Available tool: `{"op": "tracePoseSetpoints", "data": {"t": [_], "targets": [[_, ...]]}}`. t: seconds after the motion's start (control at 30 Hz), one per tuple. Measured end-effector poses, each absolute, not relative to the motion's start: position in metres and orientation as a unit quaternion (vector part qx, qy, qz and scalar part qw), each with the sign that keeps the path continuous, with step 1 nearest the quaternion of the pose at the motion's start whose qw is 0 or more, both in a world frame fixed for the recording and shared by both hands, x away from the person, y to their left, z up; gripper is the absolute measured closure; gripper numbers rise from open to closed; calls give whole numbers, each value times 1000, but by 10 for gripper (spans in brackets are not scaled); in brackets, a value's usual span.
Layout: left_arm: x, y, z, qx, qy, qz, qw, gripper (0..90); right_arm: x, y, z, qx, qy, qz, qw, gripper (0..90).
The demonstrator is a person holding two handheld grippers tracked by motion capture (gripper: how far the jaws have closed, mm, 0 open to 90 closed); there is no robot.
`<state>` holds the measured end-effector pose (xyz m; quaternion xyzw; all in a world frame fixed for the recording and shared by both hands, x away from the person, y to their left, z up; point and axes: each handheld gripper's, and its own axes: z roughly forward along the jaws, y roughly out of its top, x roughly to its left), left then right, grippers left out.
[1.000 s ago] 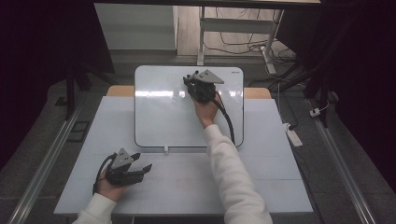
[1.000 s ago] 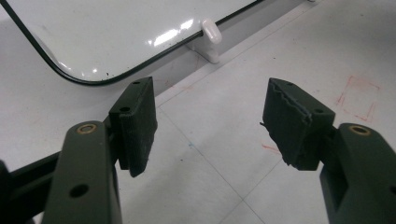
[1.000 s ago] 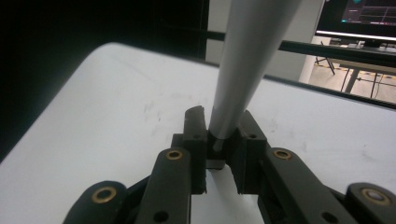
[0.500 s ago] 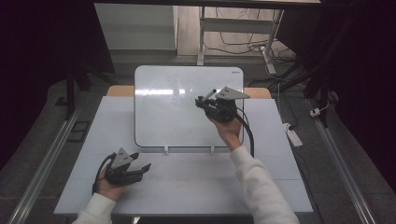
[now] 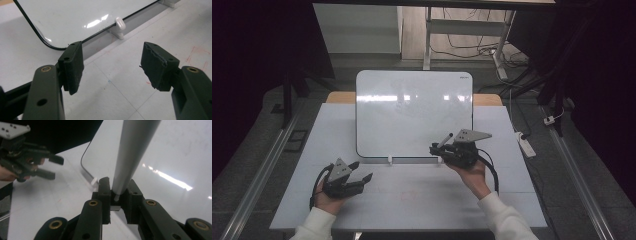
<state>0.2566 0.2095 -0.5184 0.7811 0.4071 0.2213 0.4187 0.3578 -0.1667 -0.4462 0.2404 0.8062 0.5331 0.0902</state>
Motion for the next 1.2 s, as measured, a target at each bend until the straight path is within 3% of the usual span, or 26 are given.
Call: {"op": "tracePoseSetpoints", "data": {"t": [0.57, 1.2], "targets": [[244, 192, -489, 773, 365, 232, 464, 330, 332, -157, -470, 222, 833, 504, 56, 776], [261, 106, -454, 810, 263, 159, 499, 332, 330, -141, -484, 217, 841, 495, 23, 775]]}}
